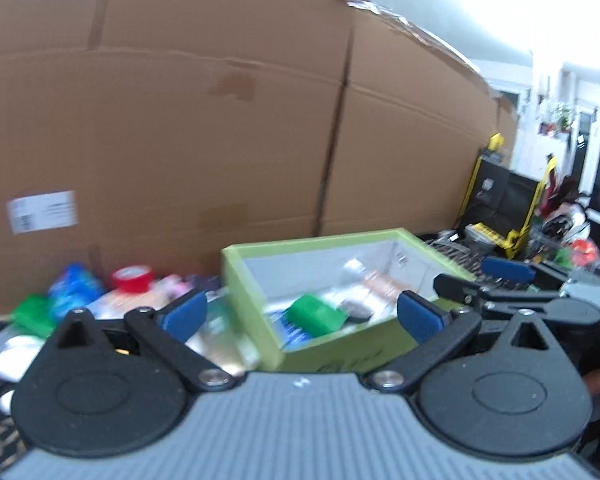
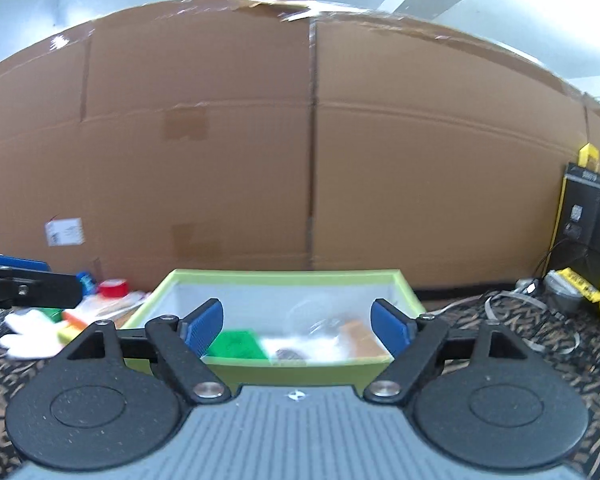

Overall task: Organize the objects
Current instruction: 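Withdraw both tools from the lime-green box back to the pile, then grasp the steel wool scrubber with the left tool while the right tool grasps the bag of sticks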

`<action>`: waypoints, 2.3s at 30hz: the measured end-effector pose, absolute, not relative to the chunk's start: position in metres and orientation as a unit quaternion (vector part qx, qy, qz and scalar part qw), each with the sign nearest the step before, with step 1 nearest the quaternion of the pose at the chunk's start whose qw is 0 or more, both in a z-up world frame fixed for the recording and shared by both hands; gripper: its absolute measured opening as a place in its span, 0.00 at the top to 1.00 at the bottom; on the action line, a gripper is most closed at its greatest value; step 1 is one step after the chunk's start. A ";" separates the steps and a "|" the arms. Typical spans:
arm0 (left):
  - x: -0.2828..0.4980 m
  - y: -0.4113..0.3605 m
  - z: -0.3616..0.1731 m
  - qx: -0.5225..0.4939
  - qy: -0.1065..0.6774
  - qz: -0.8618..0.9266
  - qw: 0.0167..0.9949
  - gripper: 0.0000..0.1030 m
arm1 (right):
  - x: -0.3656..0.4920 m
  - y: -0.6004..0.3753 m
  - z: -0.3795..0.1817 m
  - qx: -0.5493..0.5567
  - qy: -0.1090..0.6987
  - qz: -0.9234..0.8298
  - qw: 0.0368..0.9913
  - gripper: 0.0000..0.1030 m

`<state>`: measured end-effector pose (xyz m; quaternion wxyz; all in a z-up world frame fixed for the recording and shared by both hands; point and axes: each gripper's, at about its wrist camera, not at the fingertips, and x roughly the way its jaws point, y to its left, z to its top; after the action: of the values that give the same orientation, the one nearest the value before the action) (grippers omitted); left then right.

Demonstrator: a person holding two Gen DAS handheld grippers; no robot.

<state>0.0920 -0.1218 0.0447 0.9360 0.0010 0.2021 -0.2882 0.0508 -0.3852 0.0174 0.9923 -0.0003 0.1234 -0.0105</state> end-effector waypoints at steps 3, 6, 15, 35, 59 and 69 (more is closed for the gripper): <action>0.078 -0.092 0.032 0.011 0.206 -0.253 0.945 0.00 | 0.045 -0.359 0.010 -0.010 0.132 0.017 0.991 0.18; 0.072 -0.060 0.018 -0.007 0.234 -0.222 0.946 0.00 | 0.045 -0.335 0.000 -0.011 0.146 0.055 0.988 0.18; 0.077 0.017 -0.020 -0.049 0.296 -0.132 0.945 0.00 | 0.061 -0.264 -0.027 -0.009 0.200 0.142 0.969 0.18; 0.139 0.090 -0.022 -0.074 0.298 -0.076 0.949 0.00 | 0.192 -0.171 -0.031 0.020 0.210 0.076 0.975 0.19; 0.133 0.081 -0.027 -0.059 0.359 -0.131 0.922 0.65 | 0.098 -0.199 -0.024 -0.035 0.222 0.204 0.953 0.92; 0.078 0.044 -0.028 0.009 0.368 -0.180 0.912 0.47 | 0.058 -0.250 -0.044 0.014 0.303 0.176 0.936 0.31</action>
<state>0.0785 0.0439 -0.0278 0.9123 0.0088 0.3676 -0.1802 0.0579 -0.2503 -0.0438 0.9364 0.0143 0.3033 0.1758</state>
